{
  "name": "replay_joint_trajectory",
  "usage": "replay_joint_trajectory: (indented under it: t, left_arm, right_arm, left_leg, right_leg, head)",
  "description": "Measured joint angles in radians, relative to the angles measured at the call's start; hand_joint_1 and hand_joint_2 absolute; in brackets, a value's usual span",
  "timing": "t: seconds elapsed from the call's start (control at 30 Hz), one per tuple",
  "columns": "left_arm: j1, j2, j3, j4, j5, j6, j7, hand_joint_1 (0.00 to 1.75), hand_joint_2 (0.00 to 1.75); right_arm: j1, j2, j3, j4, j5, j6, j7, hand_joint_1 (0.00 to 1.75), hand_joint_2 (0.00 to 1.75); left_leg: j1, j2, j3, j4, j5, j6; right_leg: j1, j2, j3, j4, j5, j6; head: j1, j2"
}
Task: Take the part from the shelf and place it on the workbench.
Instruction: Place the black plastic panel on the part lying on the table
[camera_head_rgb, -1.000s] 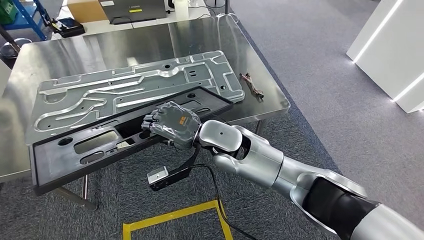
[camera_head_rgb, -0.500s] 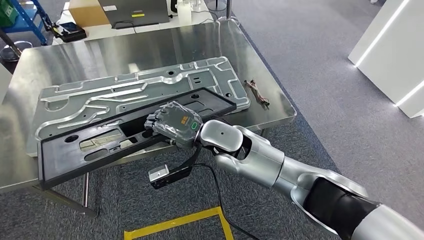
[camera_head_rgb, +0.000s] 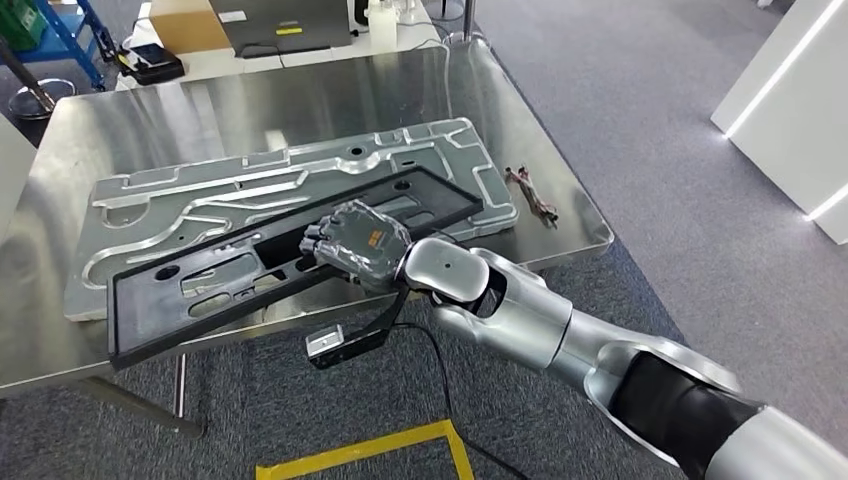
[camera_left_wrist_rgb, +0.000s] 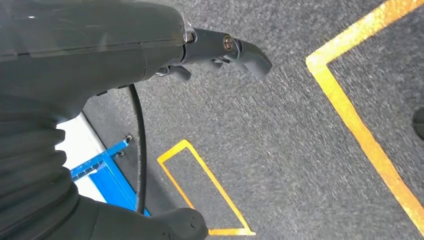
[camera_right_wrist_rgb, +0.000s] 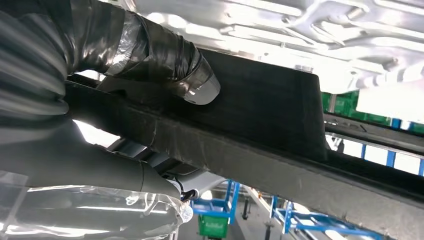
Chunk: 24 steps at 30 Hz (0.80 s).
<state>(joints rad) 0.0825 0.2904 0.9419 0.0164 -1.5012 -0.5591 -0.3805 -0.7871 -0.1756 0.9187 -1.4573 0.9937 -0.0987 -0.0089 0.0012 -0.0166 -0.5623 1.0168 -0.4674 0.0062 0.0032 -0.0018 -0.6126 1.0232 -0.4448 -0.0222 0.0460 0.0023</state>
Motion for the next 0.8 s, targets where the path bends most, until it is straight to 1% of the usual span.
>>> replay_joint_trajectory:
  t: [0.07,0.1,0.13,0.2,0.23,0.27,0.3,0.33,0.37,0.4,0.43,0.47,0.53,0.57,0.6,0.63,0.7,0.73,0.77,0.8]
  left_arm:
    - [-0.002,-0.002,0.000,0.000,-0.001,0.003,0.001,0.00,1.75]
    - [-0.003,-0.002,0.000,0.000,-0.002,0.005,0.002,0.00,1.75]
    - [-0.004,-0.003,0.000,0.000,-0.003,0.008,0.004,0.00,1.75]
    - [-0.009,-0.004,0.000,0.000,-0.005,0.011,0.007,0.00,1.75]
    - [-0.010,-0.005,0.000,0.000,-0.005,0.012,0.008,0.00,1.75]
    - [-0.012,-0.006,0.000,0.000,-0.005,0.012,0.009,0.00,1.75]
    - [-0.013,-0.007,0.000,0.000,-0.006,0.012,0.010,0.00,1.75]
    - [-0.014,-0.007,0.000,0.000,-0.006,0.012,0.010,0.00,1.75]
    - [-0.015,-0.008,0.000,0.000,-0.006,0.012,0.011,0.00,1.75]
    - [-0.016,-0.008,0.000,0.000,-0.006,0.012,0.011,0.00,1.75]
    - [-0.018,-0.009,0.000,0.000,-0.006,0.012,0.011,0.00,1.75]
    - [-0.020,-0.010,0.000,0.000,-0.007,0.012,0.011,0.00,1.75]
    - [-0.021,-0.010,0.000,0.000,-0.007,0.012,0.012,0.00,1.75]
    - [-0.021,-0.011,0.000,0.000,-0.008,0.012,0.012,0.00,1.75]
    - [-0.021,-0.011,0.000,0.000,-0.008,0.012,0.012,0.00,1.75]
    - [-0.023,-0.011,0.000,0.000,-0.008,0.012,0.012,0.00,1.75]
    - [-0.026,-0.011,0.000,0.000,-0.008,0.012,0.012,0.00,1.75]
    - [-0.028,-0.011,0.000,0.000,-0.008,0.012,0.012,0.00,1.75]
    - [-0.028,-0.011,0.000,0.000,-0.008,0.012,0.012,0.00,1.75]
    - [-0.029,-0.011,0.000,0.000,-0.008,0.011,0.012,0.00,1.75]
  right_arm:
    - [0.000,0.001,0.001,0.003,0.001,0.000,0.001,1.75,1.75]
    - [-0.001,0.003,0.001,0.004,0.002,0.000,0.002,1.75,1.75]
    - [-0.002,0.005,0.001,0.005,0.002,0.000,0.003,1.75,1.75]
    - [-0.002,0.009,0.003,0.009,0.003,-0.001,0.003,1.75,1.75]
    - [-0.001,0.010,0.005,0.011,0.003,0.000,0.003,1.75,1.75]
    - [0.001,0.012,0.008,0.014,0.003,0.000,0.003,1.75,1.75]
    - [0.002,0.014,0.009,0.015,0.004,0.000,0.003,1.75,1.75]
    - [0.003,0.015,0.011,0.016,0.004,0.000,0.003,1.75,1.75]
    - [0.003,0.017,0.011,0.017,0.005,0.000,0.003,1.75,1.75]
    - [0.002,0.018,0.011,0.017,0.005,0.000,0.003,1.75,1.75]
    - [0.001,0.019,0.011,0.018,0.006,-0.001,0.003,1.75,1.75]
    - [0.000,0.020,0.012,0.018,0.006,-0.001,0.003,1.75,1.75]
    - [0.001,0.021,0.012,0.019,0.006,-0.001,0.003,1.75,1.75]
    - [0.001,0.022,0.012,0.019,0.006,-0.001,0.003,1.75,1.75]
    - [0.000,0.022,0.012,0.019,0.006,-0.001,0.004,1.75,1.75]
    - [-0.001,0.022,0.012,0.019,0.006,-0.001,0.005,1.75,1.75]
    - [-0.001,0.022,0.012,0.021,0.006,0.000,0.006,1.75,1.75]
    - [0.001,0.022,0.012,0.022,0.006,0.000,0.007,1.75,1.75]
    - [0.002,0.022,0.012,0.024,0.006,0.000,0.007,1.75,1.75]
    - [0.003,0.023,0.013,0.026,0.006,0.000,0.008,1.75,1.75]
  left_leg:
    - [0.002,0.002,0.002,0.006,-0.010,-0.010]
    - [0.003,0.004,-0.007,0.032,-0.025,-0.016]
    - [0.006,0.006,-0.028,0.079,-0.048,-0.021]
    - [0.012,0.008,-0.101,0.211,-0.097,-0.033]
    - [0.016,0.009,-0.133,0.259,-0.105,-0.038]
    - [0.019,0.010,-0.150,0.274,-0.094,-0.042]
    - [0.022,0.011,-0.144,0.244,-0.061,-0.044]
    - [0.025,0.012,-0.121,0.181,-0.015,-0.046]
    - [0.026,0.013,-0.093,0.114,0.021,-0.047]
    - [0.025,0.014,-0.067,0.053,0.045,-0.044]
    - [0.024,0.014,-0.052,0.020,0.052,-0.040]
    - [0.021,0.013,-0.048,0.009,0.046,-0.034]
    - [0.020,0.011,-0.048,0.005,0.043,-0.019]
    - [0.021,0.011,-0.045,0.003,0.042,-0.012]
    - [0.022,0.011,-0.043,0.000,0.042,-0.005]
    - [0.023,0.011,-0.039,-0.003,0.041,0.002]
    - [0.019,0.011,-0.036,-0.002,0.036,0.011]
    - [0.017,0.010,-0.034,-0.002,0.033,0.013]
    - [0.015,0.009,-0.031,-0.001,0.030,0.014]
    - [0.013,0.008,-0.025,-0.001,0.026,0.014]
  right_leg:
    - [-0.006,-0.001,0.014,-0.014,0.001,-0.005]
    - [-0.010,-0.001,0.023,-0.023,0.001,-0.008]
    - [-0.012,-0.002,0.032,-0.028,0.000,-0.010]
    - [-0.013,-0.003,0.041,-0.030,-0.007,-0.012]
    - [-0.014,-0.003,0.044,-0.029,-0.011,-0.012]
    - [-0.014,-0.003,0.048,-0.028,-0.015,-0.011]
    - [-0.015,-0.003,0.054,-0.026,-0.021,-0.009]
    - [-0.017,-0.003,0.061,-0.024,-0.027,-0.005]
    - [-0.017,-0.002,0.066,-0.022,-0.034,0.000]
    - [-0.016,-0.002,0.069,-0.018,-0.040,0.005]
    - [-0.014,-0.001,0.069,-0.016,-0.044,0.011]
    - [-0.012,0.000,0.068,-0.015,-0.046,0.015]
    - [-0.011,0.000,0.066,-0.014,-0.050,0.023]
    - [-0.012,0.000,0.064,-0.005,-0.057,0.027]
    - [-0.014,0.000,0.052,0.020,-0.073,0.031]
    - [-0.015,0.000,0.029,0.067,-0.097,0.034]
    - [-0.016,0.000,-0.048,0.206,-0.152,0.036]
    - [-0.016,0.000,-0.085,0.263,-0.165,0.036]
    - [-0.016,0.000,-0.107,0.288,-0.157,0.035]
    - [-0.015,0.000,-0.108,0.271,-0.128,0.032]
  head:
    - [0.000,0.000]
    - [0.000,0.000]
    - [-0.001,0.000]
    - [-0.001,0.000]
    - [-0.001,0.000]
    - [-0.001,0.000]
    - [-0.001,0.000]
    - [-0.001,0.000]
    - [-0.001,0.000]
    - [-0.001,0.000]
    - [-0.001,0.000]
    - [-0.001,0.000]
    - [-0.001,0.000]
    - [-0.001,0.000]
    - [-0.001,0.000]
    - [-0.001,0.000]
    - [-0.001,0.000]
    - [-0.001,0.000]
    - [-0.001,0.000]
    - [-0.001,0.000]
